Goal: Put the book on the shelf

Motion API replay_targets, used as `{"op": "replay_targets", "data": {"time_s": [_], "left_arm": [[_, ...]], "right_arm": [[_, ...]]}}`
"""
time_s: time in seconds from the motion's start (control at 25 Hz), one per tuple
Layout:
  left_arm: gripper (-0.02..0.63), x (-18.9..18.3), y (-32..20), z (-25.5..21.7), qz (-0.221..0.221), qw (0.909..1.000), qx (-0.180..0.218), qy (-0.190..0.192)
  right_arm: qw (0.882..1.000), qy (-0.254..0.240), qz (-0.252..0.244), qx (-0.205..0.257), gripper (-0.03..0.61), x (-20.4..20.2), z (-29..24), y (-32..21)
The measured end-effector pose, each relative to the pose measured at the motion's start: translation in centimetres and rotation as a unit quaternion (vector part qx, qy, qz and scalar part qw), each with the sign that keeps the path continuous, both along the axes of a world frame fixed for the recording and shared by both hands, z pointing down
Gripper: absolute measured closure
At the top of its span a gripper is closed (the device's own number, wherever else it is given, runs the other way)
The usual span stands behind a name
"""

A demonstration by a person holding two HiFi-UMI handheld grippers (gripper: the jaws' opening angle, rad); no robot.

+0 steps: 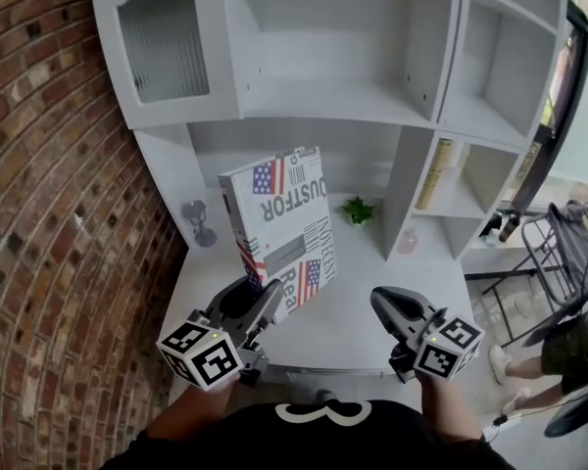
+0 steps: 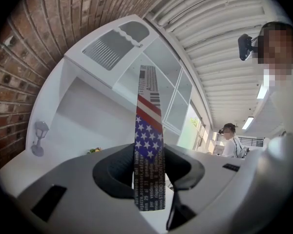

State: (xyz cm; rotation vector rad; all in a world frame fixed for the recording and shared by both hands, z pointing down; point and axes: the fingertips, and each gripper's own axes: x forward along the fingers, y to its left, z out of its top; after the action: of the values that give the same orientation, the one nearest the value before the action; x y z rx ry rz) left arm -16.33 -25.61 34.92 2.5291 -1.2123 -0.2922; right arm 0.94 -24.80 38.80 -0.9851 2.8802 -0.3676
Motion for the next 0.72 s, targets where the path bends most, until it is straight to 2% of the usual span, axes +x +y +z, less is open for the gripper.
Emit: {"op": "replay_targets", "data": {"time_s": [0.52, 0.72], "left_arm": [[0.456, 1.4, -5.1, -7.4, -0.041, 0.9972, 0.062, 0.002], [0.456, 2.0, -5.8, -9.8, -0.046, 0.9948, 0.091, -0.001]], "right_arm": [[0.999, -0.012, -0.040, 0.027, 0.568, 2.0, -2.9, -6.0], [0.998, -0.020, -0.049, 0.038, 0.568, 2.3, -3.1, -6.7]]}}
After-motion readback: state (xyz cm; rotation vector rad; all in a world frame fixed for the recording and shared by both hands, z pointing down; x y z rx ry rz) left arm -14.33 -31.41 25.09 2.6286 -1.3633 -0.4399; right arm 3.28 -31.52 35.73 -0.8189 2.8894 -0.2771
